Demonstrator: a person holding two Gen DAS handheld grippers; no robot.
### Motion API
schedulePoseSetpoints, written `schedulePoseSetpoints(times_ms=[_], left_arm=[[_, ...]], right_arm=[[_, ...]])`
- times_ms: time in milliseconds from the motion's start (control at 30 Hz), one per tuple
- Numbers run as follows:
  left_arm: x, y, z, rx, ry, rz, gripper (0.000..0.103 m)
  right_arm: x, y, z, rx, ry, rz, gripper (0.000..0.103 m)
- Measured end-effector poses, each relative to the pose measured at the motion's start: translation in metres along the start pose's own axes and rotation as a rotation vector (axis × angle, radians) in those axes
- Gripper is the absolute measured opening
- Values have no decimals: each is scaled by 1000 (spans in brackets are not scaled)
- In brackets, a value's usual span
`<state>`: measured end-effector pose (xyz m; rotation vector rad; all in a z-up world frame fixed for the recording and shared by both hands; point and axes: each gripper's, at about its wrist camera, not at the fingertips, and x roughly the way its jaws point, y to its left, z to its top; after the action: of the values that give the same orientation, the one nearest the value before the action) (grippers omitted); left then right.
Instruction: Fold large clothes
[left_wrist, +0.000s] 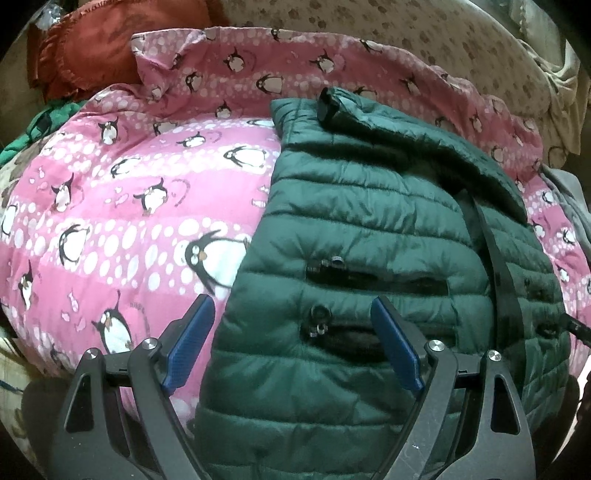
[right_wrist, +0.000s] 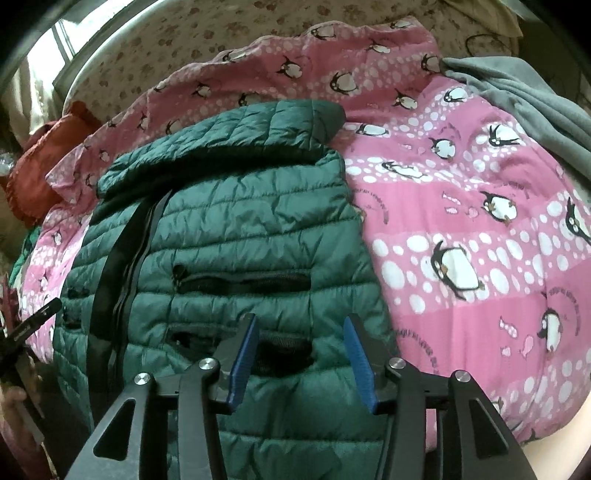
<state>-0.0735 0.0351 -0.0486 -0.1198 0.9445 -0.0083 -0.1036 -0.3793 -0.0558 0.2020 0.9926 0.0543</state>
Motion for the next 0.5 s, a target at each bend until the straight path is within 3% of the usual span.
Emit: schedulePoseSetpoints(times_ms=[367, 500], left_arm=[[-8, 2, -20, 11, 18, -11, 87], [-11, 9, -26, -3, 32, -39, 87]], right_arm=[[-9, 5, -23, -14, 7, 13, 50], [-11, 5, -30, -11, 12, 34, 59]])
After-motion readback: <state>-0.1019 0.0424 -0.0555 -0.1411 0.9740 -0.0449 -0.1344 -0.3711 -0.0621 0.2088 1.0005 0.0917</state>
